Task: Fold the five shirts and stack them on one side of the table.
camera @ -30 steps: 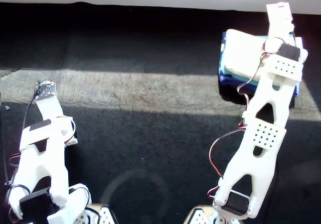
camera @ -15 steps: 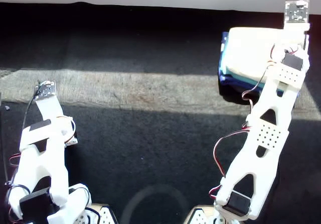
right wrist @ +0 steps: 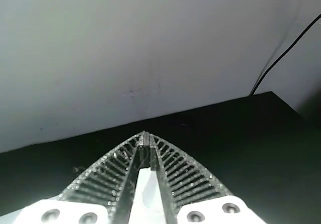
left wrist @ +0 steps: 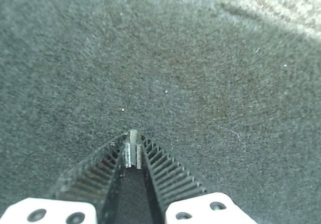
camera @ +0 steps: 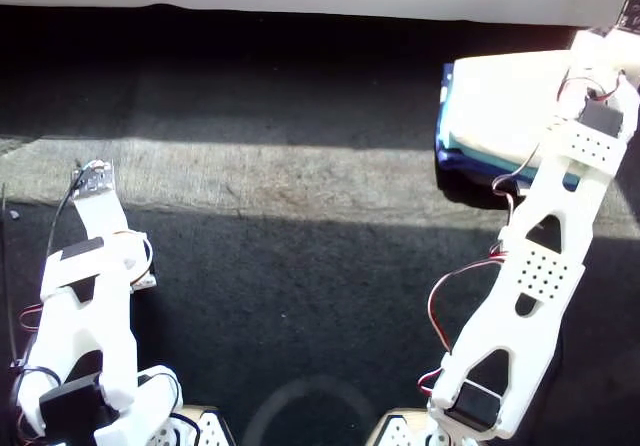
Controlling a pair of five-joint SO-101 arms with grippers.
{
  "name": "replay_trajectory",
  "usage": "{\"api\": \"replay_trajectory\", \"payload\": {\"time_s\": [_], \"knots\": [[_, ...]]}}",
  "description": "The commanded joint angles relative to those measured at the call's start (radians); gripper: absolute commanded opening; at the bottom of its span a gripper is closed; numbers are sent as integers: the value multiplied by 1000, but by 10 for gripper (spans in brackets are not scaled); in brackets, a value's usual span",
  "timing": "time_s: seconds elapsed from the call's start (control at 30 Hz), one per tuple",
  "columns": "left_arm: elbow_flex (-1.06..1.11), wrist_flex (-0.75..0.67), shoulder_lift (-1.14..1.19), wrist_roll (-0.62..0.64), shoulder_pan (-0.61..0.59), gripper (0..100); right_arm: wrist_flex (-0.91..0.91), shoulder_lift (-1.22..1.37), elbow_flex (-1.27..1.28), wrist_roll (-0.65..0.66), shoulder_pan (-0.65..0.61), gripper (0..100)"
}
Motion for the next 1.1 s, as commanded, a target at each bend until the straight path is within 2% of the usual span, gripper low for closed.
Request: {"api": "replay_trajectory", "payload": {"time_s": [0.0,0.23,0.33,0.43,0.57,0.7,0.9,1.07], "knots": [[1,-15,-19,-6,18,8,140,-134,-16,-6,-44,5],[1,-15,-19,-6,18,8,455,-209,-16,-5,-105,5],[1,-15,-19,-6,18,8,527,-209,-8,-3,-120,5],[1,-15,-19,-6,18,8,455,-160,-5,-3,-104,5],[1,-15,-19,-6,18,8,213,-24,-15,-5,-61,5],[1,-15,-19,-6,18,8,54,62,-16,-5,-19,5],[1,-15,-19,-6,18,8,-38,127,-16,-5,24,5],[1,-15,-19,-6,19,8,-42,145,-15,-5,38,5]]}}
